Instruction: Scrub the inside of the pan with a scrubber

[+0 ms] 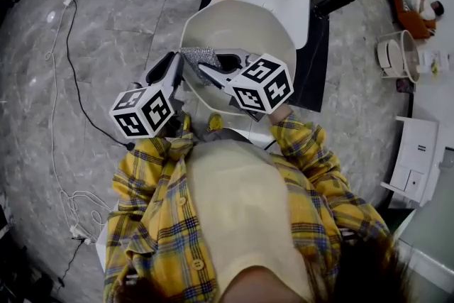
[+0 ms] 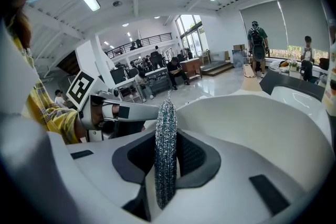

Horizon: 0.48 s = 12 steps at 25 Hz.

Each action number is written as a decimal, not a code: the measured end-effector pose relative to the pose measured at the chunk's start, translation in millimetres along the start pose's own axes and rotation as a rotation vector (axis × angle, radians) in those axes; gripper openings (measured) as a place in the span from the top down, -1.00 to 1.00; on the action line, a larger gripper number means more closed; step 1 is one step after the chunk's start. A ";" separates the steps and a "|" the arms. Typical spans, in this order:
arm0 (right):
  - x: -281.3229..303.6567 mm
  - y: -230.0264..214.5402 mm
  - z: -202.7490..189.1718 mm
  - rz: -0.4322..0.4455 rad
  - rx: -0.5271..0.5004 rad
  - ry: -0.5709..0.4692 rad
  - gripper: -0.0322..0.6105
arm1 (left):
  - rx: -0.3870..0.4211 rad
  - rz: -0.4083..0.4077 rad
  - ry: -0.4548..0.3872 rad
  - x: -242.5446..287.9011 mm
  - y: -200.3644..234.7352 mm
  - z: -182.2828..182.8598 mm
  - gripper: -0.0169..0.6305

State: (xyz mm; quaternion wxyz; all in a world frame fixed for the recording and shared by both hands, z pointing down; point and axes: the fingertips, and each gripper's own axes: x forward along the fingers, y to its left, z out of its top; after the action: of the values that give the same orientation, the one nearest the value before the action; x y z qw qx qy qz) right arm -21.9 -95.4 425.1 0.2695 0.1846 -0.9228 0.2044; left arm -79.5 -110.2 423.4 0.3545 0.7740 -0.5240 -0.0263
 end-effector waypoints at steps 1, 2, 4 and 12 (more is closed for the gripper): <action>-1.2 1.8 -1.6 0.004 -0.004 0.006 0.63 | -0.003 0.001 0.000 -0.5 -0.1 -0.4 0.78; -2.3 3.7 -3.3 0.007 -0.010 0.013 0.63 | -0.004 0.002 0.000 -1.0 -0.4 -0.9 0.78; -3.9 7.8 -6.7 0.015 -0.025 0.031 0.63 | -0.007 -0.001 -0.002 -1.9 -1.0 -2.0 0.78; -6.5 22.1 -23.5 0.094 -0.119 0.162 0.63 | -0.014 0.003 -0.037 -6.2 1.0 2.8 0.77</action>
State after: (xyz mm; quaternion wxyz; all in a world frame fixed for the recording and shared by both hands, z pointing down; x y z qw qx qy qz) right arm -16.8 -64.0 433.3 0.3438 0.1074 -0.9161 0.1761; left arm -84.2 -106.7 419.9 0.3500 0.7700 -0.5316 -0.0436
